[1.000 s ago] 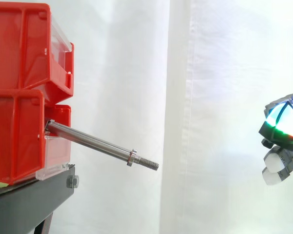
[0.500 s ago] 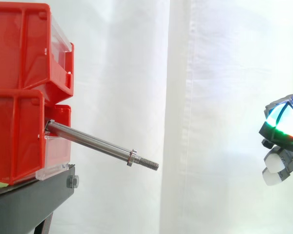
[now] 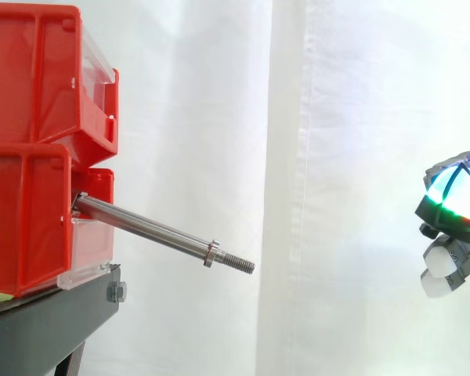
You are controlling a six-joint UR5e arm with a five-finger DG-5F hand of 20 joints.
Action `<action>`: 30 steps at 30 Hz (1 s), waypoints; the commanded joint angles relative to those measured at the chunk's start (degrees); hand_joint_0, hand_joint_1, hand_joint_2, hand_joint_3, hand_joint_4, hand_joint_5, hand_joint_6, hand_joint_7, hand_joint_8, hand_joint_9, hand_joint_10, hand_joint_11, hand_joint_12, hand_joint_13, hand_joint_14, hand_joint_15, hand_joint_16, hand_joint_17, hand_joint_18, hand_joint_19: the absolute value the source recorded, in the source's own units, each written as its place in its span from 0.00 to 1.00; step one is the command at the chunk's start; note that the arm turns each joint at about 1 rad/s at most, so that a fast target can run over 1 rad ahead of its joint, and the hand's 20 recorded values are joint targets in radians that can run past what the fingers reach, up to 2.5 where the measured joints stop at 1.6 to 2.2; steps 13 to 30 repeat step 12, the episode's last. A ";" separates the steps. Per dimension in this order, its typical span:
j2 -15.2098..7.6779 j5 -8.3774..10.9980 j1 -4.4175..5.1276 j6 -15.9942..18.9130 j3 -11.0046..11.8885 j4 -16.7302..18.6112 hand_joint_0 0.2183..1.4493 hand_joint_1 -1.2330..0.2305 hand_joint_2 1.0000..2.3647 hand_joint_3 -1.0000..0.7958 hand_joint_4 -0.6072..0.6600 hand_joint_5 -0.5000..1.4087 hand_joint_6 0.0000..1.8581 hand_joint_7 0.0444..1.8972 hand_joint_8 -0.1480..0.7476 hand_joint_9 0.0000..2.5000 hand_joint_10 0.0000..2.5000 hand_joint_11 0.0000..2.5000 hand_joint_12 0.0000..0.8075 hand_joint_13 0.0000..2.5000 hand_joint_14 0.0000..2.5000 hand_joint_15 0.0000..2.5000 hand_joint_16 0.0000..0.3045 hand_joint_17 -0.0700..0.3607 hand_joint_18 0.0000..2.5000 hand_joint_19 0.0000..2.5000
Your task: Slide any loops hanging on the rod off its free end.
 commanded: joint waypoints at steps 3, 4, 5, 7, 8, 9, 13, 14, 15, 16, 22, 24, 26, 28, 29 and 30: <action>0.01 0.03 0.00 0.00 0.01 0.09 0.31 0.28 0.01 0.44 0.45 0.22 0.47 0.56 0.48 0.30 0.00 0.08 0.46 0.25 0.00 0.09 0.17 0.43 0.31 0.16; 0.01 0.03 0.00 0.00 0.01 0.00 0.31 0.28 0.01 0.44 0.45 0.22 0.47 0.56 0.48 0.30 0.00 0.08 0.46 0.25 0.00 0.09 0.17 0.43 0.31 0.16; 0.01 0.03 0.00 0.00 0.01 0.00 0.31 0.28 0.01 0.44 0.45 0.22 0.47 0.56 0.48 0.30 0.00 0.08 0.46 0.25 0.00 0.09 0.17 0.43 0.31 0.16; 0.01 -0.06 0.00 0.00 0.01 0.00 0.31 0.28 0.01 0.44 0.44 0.22 0.47 0.56 0.48 0.30 0.00 0.08 0.46 0.25 0.00 0.10 0.17 0.43 0.31 0.16; 0.01 0.03 0.00 0.00 0.01 0.09 0.31 0.28 0.01 0.44 0.44 0.22 0.47 0.56 0.48 0.30 0.00 0.08 0.45 0.25 0.00 0.09 0.17 0.43 0.31 0.16; 0.01 0.03 0.00 0.00 0.01 0.00 0.31 0.28 0.01 0.44 0.44 0.22 0.47 0.56 0.48 0.30 0.00 0.08 0.45 0.25 0.00 0.09 0.17 0.43 0.31 0.16; 0.01 -0.06 0.00 0.00 0.01 0.00 0.31 0.28 0.01 0.44 0.44 0.22 0.47 0.56 0.48 0.30 0.00 0.08 0.45 0.25 0.00 0.09 0.17 0.43 0.31 0.16; 0.01 -0.06 0.00 0.00 0.01 0.00 0.31 0.28 0.01 0.44 0.44 0.22 0.47 0.56 0.48 0.30 0.00 0.08 0.45 0.25 0.00 0.09 0.17 0.43 0.31 0.16; 0.01 -0.06 0.00 0.00 0.01 0.00 0.31 0.28 0.01 0.44 0.44 0.22 0.47 0.56 0.48 0.30 0.00 0.08 0.45 0.25 0.00 0.09 0.17 0.43 0.31 0.16; 0.01 -0.06 0.00 0.00 0.01 0.00 0.31 0.28 0.01 0.44 0.44 0.22 0.47 0.56 0.48 0.30 0.00 0.08 0.45 0.25 0.00 0.09 0.17 0.43 0.31 0.16; 0.01 -0.06 0.00 0.00 0.01 0.00 0.31 0.28 0.01 0.44 0.44 0.22 0.47 0.56 0.48 0.30 0.00 0.08 0.45 0.25 0.00 0.09 0.17 0.43 0.31 0.16; 0.01 -0.06 0.00 0.00 0.01 0.00 0.31 0.28 0.01 0.44 0.44 0.22 0.47 0.56 0.48 0.30 0.00 0.08 0.45 0.25 0.00 0.09 0.17 0.43 0.31 0.16; 0.01 -0.06 0.00 0.00 0.01 0.00 0.31 0.28 0.01 0.44 0.44 0.22 0.47 0.56 0.48 0.30 0.00 0.08 0.45 0.25 0.00 0.09 0.17 0.43 0.31 0.16; 0.01 -0.06 0.00 0.00 0.01 0.00 0.31 0.28 0.01 0.44 0.44 0.22 0.47 0.56 0.48 0.30 0.00 0.08 0.45 0.25 0.00 0.09 0.17 0.43 0.31 0.16; 0.01 -0.06 0.00 0.00 0.01 0.00 0.31 0.28 0.01 0.44 0.44 0.22 0.47 0.56 0.48 0.30 0.00 0.08 0.45 0.25 0.00 0.09 0.17 0.43 0.31 0.16; 0.01 -0.06 0.00 0.00 0.01 0.00 0.31 0.28 0.01 0.44 0.44 0.22 0.47 0.56 0.48 0.30 0.00 0.08 0.45 0.25 0.00 0.09 0.17 0.43 0.31 0.16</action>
